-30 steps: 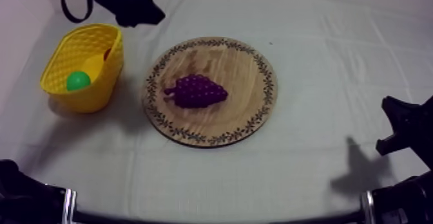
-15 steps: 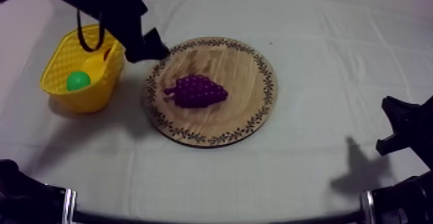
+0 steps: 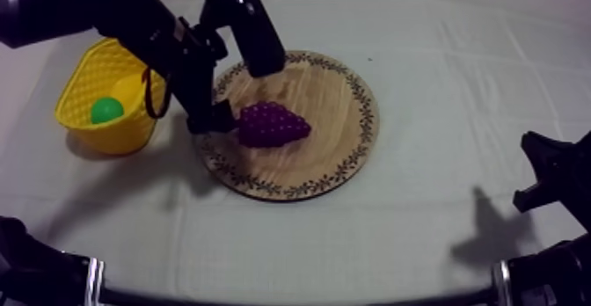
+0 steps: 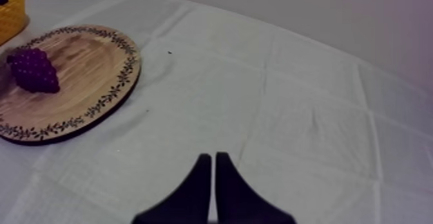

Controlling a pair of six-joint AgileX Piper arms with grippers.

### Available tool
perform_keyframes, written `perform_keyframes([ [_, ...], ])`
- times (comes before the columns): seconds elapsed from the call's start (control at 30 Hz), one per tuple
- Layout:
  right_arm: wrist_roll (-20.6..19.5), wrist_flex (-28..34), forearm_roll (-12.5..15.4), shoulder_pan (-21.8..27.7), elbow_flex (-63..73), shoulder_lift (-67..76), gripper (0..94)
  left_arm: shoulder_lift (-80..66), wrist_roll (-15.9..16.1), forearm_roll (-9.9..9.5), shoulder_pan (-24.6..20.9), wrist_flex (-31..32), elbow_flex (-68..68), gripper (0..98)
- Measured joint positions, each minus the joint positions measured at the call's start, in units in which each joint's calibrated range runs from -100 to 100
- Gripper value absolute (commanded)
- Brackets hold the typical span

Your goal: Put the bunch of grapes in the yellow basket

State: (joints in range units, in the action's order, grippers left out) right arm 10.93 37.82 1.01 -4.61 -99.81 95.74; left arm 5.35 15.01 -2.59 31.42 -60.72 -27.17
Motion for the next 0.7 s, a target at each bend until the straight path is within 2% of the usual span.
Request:
perform_keyframes([
  [0.7, 0.0, 0.0, 0.0, 0.0, 0.0, 0.0, 0.4, 17.2, 0.0, 0.08, 1.9, 6.3, 7.5, 96.3],
])
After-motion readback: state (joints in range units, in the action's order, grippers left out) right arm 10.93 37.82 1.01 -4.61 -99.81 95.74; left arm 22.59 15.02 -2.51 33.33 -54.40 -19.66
